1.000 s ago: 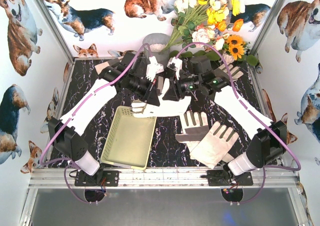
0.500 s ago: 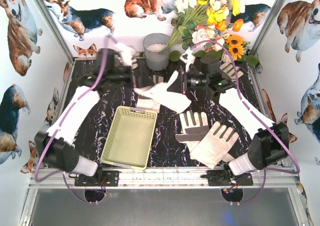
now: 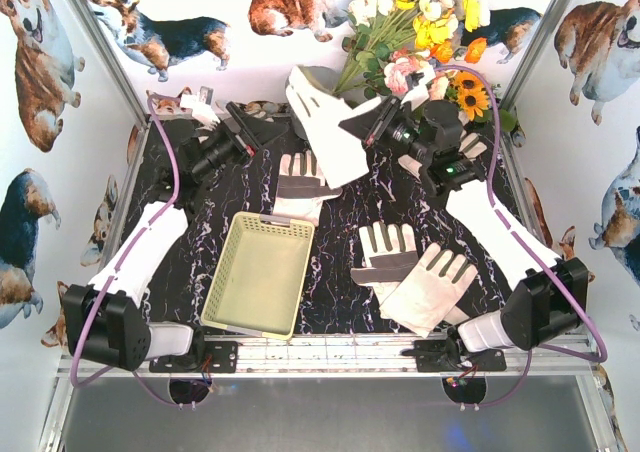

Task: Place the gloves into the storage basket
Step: Turn over the glove, then pair the glove with the glove.

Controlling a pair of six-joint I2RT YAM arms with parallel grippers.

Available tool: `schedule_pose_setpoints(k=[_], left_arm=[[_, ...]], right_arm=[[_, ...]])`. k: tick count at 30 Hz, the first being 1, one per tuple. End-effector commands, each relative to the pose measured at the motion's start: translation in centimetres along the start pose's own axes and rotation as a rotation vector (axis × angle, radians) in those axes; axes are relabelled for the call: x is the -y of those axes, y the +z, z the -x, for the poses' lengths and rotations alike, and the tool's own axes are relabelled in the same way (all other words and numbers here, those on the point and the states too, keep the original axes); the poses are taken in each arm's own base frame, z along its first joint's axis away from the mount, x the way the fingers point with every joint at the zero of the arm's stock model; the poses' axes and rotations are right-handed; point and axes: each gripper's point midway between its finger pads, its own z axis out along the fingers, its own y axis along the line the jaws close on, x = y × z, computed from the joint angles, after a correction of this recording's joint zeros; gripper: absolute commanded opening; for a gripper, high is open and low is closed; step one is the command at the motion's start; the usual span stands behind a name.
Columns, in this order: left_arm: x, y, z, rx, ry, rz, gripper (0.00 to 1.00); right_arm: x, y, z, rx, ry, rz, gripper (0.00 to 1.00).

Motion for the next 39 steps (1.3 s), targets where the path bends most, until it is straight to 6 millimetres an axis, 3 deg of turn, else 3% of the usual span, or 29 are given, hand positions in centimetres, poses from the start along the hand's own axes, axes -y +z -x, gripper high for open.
schedule_pose_setpoints(k=[1,6,11,19,22,27,34,39], left_arm=[[5.6,-0.1,1.3,0.001,-0.001,-0.259,1.00],[8.0,0.3,1.0,-0.056,-0.010,-0.378,1.00],[9.0,1.0,-0.1,-0.112,-0.013,-0.422,0.93],[10.8,0.6,0.3,-0.077,-0.007,-0.475,0.48],[9.0,1.0,0.2,-0.055,0.005,-0.388,0.23],[4.4,1.1,0.4,0.009,0.062,-0.113,0.00],[0.0,0.7,-0.5,-0.042,0.157,0.094,0.00],[-5.4,1.4,-0.8,-0.097,0.244,0.287,0.00]], right_arm=[[-7.9,-1.5,5.1,0.176,0.015,0.227,0.00],[-11.4,-1.6,5.4,0.134,0.032,0.374,0.00],[-13.1,-1.4,5.1,0.102,0.054,0.453,0.00],[-11.5,-0.5,3.9,0.079,0.070,0.400,0.00],[-10.1,-0.3,3.5,0.098,0.081,0.354,0.00],[-6.7,0.2,1.7,0.096,-0.003,0.157,0.00],[0.1,0.6,-1.8,0.090,-0.133,-0.244,0.00],[3.7,1.8,-4.8,0.094,-0.210,-0.414,0.00]])
